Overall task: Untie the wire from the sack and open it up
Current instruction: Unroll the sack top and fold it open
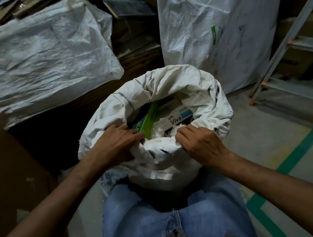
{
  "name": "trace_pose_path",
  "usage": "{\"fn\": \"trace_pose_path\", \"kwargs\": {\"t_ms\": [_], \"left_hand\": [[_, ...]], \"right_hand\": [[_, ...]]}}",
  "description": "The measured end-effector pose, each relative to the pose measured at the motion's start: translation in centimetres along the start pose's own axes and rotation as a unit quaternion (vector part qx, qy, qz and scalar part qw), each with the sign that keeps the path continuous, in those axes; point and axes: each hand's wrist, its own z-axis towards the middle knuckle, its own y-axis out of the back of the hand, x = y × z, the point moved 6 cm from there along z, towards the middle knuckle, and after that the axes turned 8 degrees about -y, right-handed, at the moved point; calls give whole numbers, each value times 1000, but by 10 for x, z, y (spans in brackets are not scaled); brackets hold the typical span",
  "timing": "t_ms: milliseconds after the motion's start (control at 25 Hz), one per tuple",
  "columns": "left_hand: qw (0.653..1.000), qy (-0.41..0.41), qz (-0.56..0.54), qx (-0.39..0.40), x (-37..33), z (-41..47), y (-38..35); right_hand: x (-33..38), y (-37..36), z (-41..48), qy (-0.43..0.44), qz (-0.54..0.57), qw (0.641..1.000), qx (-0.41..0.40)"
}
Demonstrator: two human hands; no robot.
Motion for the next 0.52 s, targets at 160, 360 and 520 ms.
{"fn": "trace_pose_path", "kwargs": {"t_ms": [160,360,520], "left_hand": [[965,99,-6,-243,-5,-41,0],[895,276,-182,-299,-14,-59,-19],[718,351,-497,-339,3,-76,-22]], "right_hand": [[8,2,20,-12,138,934,329],[36,-5,68,-30,212,903,372],[59,-27,79,-34,173,941,289]]}}
